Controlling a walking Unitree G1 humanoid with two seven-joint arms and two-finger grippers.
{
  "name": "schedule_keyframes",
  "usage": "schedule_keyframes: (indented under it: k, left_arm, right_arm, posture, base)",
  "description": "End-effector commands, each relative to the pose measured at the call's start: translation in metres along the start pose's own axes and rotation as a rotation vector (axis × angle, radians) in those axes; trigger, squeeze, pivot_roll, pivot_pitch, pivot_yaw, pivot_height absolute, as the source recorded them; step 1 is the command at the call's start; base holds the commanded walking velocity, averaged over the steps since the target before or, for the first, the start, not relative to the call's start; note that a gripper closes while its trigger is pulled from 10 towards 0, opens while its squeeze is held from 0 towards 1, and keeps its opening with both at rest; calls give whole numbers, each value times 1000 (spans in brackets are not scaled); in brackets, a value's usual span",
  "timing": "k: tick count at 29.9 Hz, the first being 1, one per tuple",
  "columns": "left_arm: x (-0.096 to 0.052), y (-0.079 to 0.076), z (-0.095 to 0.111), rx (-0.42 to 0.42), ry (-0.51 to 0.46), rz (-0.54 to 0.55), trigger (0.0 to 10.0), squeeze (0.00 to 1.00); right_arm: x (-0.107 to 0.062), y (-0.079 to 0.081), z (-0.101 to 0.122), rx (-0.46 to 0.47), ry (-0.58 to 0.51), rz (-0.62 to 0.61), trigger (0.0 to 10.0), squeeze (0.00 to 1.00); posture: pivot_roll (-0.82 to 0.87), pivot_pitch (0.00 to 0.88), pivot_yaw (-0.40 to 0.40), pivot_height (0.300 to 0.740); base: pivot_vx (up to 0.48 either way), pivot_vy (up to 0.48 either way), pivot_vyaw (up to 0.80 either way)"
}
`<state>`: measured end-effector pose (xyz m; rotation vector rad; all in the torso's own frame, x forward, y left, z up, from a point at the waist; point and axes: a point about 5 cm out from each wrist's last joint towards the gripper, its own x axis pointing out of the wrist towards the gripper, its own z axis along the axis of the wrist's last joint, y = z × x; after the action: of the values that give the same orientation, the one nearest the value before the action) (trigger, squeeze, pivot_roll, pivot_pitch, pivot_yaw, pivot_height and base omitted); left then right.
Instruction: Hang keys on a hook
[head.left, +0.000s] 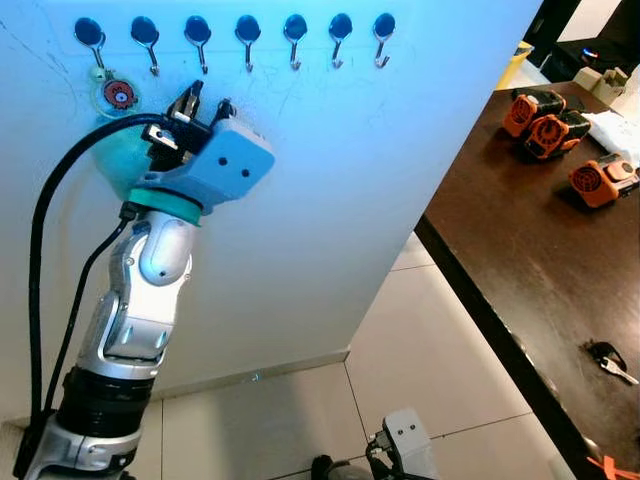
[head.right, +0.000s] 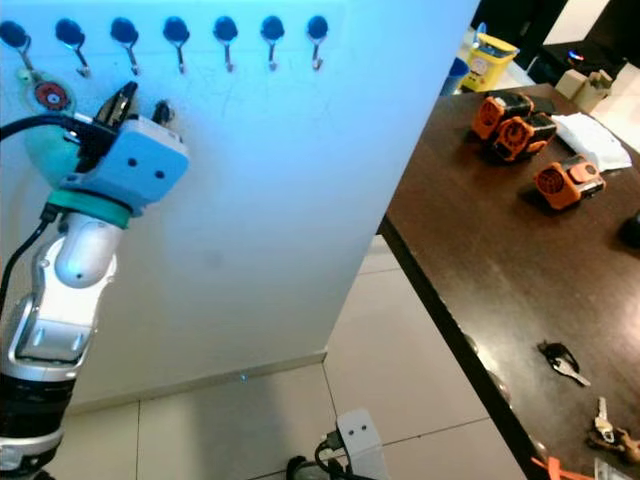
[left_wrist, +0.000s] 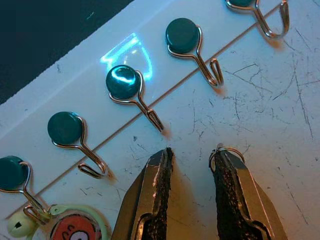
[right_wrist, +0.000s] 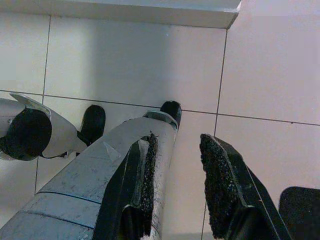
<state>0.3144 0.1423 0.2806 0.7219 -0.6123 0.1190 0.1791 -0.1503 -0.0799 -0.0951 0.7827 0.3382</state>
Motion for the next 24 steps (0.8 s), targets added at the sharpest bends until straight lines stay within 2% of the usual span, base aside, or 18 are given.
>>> schedule_keyframes:
  k: [1, 2, 5, 9, 13, 19, 23, 24]
  left_arm:
    - [0, 3, -4, -13, 27, 10, 10000, 0]
    - [1, 7, -3, -49, 30, 45, 10000, 0]
    - [1, 11, -2, -73, 28, 73, 10000, 0]
    - [-5, 19, 9, -144, -42, 116, 10000, 0]
    - [-12, 21, 11, -144, -56, 133, 10000, 0]
    - [-26, 22, 18, -103, -102, 151, 10000, 0]
    - [-26, 23, 17, -105, -86, 148, 10000, 0]
    - [-22, 26, 16, -112, -81, 162, 10000, 0]
  right_arm:
    - [-4, 6, -15, 26, 58, 11, 10000, 0]
    - [-4, 6, -15, 25, 58, 11, 10000, 0]
    - [-3, 5, -15, 24, 58, 11, 10000, 0]
    - [-4, 5, -16, 21, 61, 9, 10000, 0]
    - [-4, 4, -16, 18, 63, 10, 10000, 0]
    - [-5, 4, -18, 15, 67, 13, 10000, 0]
    - [-6, 3, -18, 6, 70, 19, 10000, 0]
    - [-6, 3, -18, 0, 72, 23, 10000, 0]
  posture:
    - [-101, 110, 4, 740]
    - [-102, 110, 2, 740]
    - [-102, 110, 2, 740]
    - [-102, 110, 2, 740]
    - [-102, 110, 2, 740]
    - [-88, 122, -10, 740]
    - [-79, 123, -17, 740]
    - [-77, 123, -21, 740]
  base:
    - [0, 0, 0]
    - [0, 0, 0]
    - [0, 0, 0]
    - [0, 0, 0]
    - [0, 0, 0]
    - [0, 0, 0]
    - [0, 0, 0]
    - [0, 0, 0]
